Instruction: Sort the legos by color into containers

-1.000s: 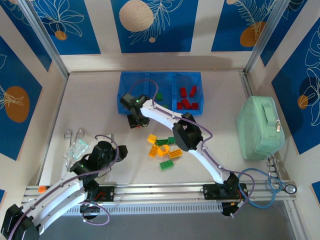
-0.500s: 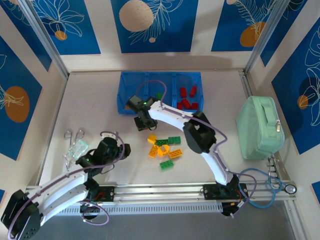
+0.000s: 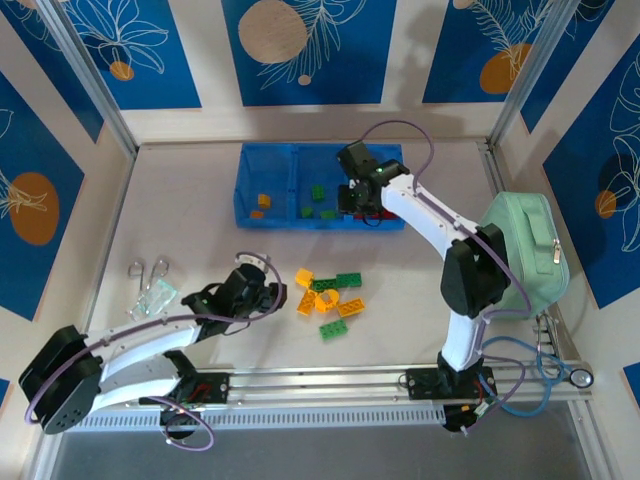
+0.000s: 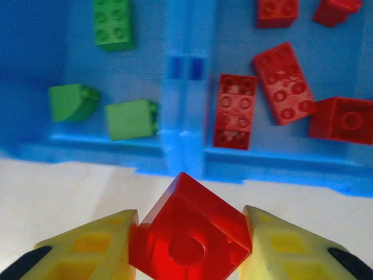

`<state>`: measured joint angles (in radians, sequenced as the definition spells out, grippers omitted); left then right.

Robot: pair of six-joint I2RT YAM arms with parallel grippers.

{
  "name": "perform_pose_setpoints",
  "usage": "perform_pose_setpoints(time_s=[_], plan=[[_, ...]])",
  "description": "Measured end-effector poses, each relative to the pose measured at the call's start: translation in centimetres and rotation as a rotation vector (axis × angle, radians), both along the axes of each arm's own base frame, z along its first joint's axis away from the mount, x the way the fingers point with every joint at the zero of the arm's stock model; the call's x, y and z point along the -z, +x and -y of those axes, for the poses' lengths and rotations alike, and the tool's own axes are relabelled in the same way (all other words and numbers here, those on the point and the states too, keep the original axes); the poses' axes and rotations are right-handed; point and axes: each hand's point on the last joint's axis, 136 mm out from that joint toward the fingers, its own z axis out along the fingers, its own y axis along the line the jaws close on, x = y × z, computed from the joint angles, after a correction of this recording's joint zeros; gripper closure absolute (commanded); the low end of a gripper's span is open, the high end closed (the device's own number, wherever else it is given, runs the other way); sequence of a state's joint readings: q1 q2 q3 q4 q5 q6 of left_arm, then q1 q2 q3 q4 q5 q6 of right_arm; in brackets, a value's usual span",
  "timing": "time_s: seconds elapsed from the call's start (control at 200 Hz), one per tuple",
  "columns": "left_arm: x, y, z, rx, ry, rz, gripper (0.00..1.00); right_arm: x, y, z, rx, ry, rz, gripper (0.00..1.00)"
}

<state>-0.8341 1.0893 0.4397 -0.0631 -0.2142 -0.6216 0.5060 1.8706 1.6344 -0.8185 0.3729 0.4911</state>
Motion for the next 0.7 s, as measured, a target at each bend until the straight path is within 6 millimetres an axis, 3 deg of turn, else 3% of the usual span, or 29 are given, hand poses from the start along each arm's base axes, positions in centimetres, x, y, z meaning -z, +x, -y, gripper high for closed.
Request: perform_pose_setpoints(time_s=[0.2,0.7], plan=[[1.0,-0.7,1.0,0.045,0.016,-0.030,0.38,3.7,1.6,1.9,0.031,-0.033,-0.081,0.60],[0.0,-0.2,3.3,0.082,0.001,-0.026,0.38,2.5,4.5,5.3,0.091,-0.027,-0.033,0.60]])
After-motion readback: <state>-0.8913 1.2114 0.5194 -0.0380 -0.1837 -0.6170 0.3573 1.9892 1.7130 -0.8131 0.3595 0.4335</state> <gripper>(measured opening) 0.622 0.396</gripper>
